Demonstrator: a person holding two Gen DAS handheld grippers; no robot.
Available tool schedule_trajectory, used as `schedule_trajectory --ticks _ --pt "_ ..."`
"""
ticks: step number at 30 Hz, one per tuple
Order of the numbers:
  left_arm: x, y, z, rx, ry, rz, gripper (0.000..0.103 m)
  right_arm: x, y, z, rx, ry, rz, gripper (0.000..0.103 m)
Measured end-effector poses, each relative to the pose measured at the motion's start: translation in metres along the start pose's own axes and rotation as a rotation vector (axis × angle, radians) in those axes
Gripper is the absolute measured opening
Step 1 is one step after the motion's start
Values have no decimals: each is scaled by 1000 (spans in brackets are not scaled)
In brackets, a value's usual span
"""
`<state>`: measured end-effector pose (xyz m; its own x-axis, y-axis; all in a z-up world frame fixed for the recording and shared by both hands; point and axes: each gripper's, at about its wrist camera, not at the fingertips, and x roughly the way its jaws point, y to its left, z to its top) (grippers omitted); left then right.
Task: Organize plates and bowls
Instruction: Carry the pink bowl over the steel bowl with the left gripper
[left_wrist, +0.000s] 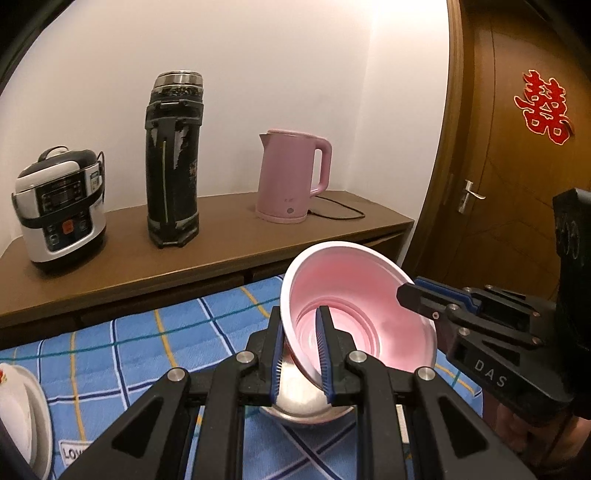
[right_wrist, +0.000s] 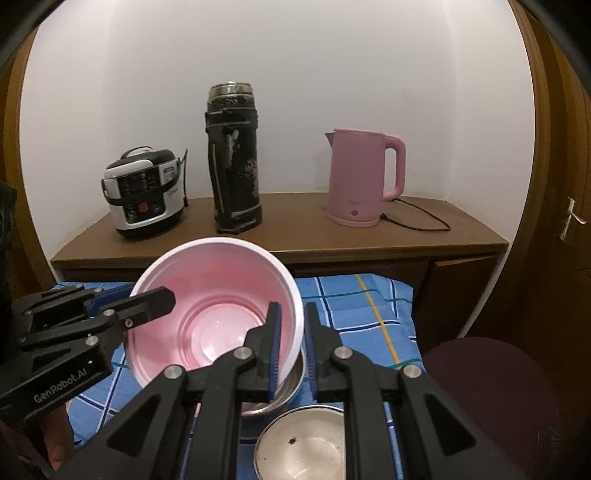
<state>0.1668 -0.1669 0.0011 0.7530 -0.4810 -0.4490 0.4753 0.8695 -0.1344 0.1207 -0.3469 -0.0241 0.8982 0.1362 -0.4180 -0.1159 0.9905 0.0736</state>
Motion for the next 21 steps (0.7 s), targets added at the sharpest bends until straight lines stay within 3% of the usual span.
schedule_trajectory --ticks 14,21 --pt "33 23 -7 -54 61 -91 19 34 -2 1 -2 68 -21 14" --pt "37 21 -10 -34 65 -75 19 46 -3 -2 -8 97 -28 14"
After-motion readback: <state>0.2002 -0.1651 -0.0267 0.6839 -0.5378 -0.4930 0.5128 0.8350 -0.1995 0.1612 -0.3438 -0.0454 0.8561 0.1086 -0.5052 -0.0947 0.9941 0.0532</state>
